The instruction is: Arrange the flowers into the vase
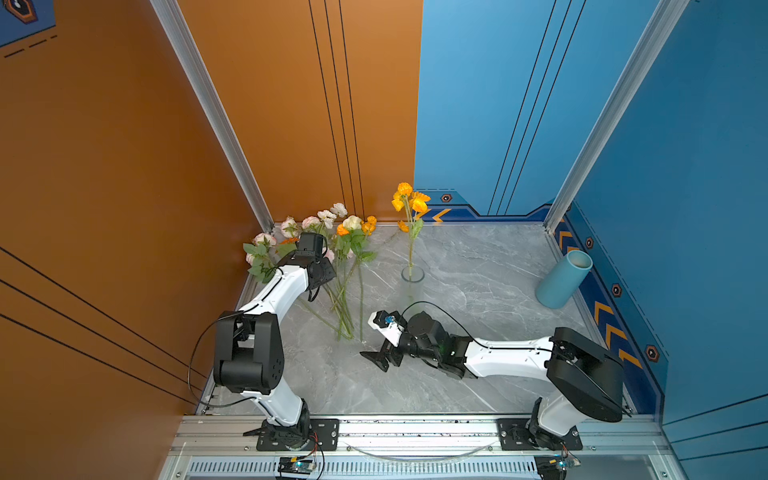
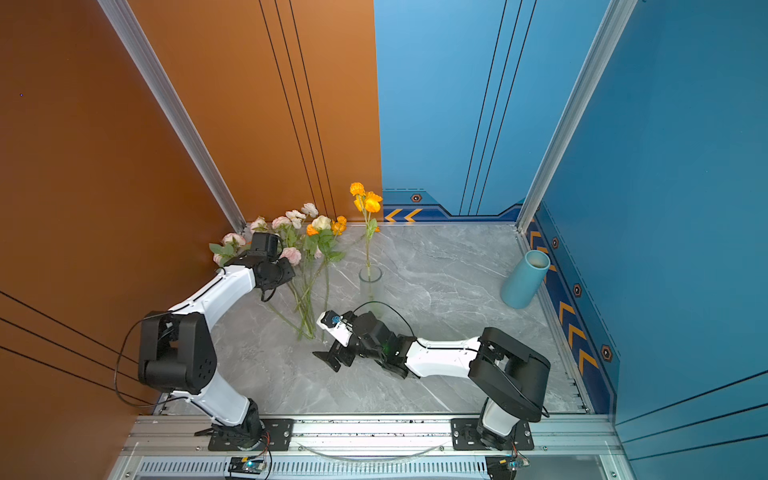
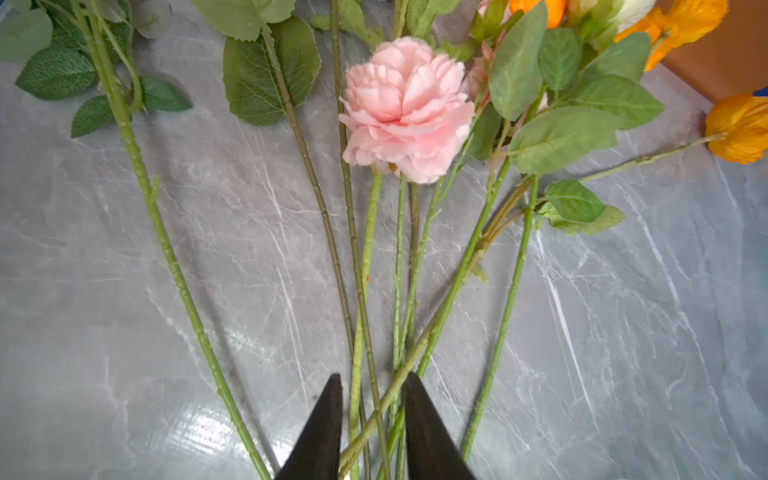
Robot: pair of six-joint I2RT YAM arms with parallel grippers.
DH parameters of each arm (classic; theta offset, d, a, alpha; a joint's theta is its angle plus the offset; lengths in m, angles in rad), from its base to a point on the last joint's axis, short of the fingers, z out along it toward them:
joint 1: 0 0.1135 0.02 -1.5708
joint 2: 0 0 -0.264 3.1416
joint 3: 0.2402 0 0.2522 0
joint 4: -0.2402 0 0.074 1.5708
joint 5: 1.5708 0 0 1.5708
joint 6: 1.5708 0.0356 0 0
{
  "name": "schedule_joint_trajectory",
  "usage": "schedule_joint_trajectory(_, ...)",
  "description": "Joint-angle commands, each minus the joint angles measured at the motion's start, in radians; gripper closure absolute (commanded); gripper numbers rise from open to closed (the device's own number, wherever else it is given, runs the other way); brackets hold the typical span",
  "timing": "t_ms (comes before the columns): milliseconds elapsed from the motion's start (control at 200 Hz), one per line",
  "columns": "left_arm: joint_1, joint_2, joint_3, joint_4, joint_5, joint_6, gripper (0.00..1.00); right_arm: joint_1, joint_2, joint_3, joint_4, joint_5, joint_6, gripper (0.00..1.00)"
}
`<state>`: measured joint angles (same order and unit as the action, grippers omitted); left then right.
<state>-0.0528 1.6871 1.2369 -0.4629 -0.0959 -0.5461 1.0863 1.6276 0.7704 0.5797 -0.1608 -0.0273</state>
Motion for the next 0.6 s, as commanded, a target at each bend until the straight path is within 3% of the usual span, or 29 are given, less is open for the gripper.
schedule_joint_trajectory(0,0.014,0.071,0.046,-0.010,-0.012,0.031,0.76,0.007,0.018,-0.046,0.108,-0.028,-0.028,0.00)
schedule_joint_trajectory(596,0.037,0.321,0.209,-0.011,-0.093,0.066,0.76,0.009,0.055,-0.072,0.167,-0.036,-0.043,0.00)
